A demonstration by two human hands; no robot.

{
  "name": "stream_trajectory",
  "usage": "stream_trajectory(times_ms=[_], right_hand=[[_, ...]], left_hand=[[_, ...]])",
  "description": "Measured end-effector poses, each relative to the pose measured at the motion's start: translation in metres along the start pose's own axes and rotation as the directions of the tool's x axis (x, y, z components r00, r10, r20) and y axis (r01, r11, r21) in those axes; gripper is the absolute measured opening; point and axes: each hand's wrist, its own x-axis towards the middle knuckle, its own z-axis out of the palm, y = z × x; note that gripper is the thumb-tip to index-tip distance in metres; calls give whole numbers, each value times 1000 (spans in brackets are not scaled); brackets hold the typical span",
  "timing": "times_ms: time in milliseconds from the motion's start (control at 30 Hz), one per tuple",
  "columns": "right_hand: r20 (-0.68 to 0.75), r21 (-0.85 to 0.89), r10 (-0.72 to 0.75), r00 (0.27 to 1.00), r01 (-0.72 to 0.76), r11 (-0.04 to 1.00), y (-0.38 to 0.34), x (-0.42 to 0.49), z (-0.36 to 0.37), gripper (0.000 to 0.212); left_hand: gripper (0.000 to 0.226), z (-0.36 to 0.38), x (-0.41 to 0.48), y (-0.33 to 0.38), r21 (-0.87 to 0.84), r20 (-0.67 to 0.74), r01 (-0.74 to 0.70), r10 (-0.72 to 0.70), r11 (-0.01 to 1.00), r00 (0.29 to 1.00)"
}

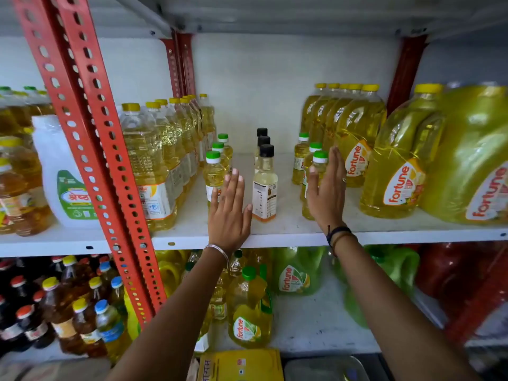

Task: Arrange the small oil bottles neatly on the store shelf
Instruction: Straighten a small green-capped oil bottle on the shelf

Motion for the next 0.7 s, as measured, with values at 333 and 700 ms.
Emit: stream_trajectory(times_ms=[333,700], right_hand=[[97,261,227,969,-245,934,25,17,-3,35],[29,246,296,955,-294,924,17,35,-8,41]], left_hand=[[62,10,-7,-8,102,96,29,-39,994,995],[63,6,-5,-4,101,141,43,-57,994,988]])
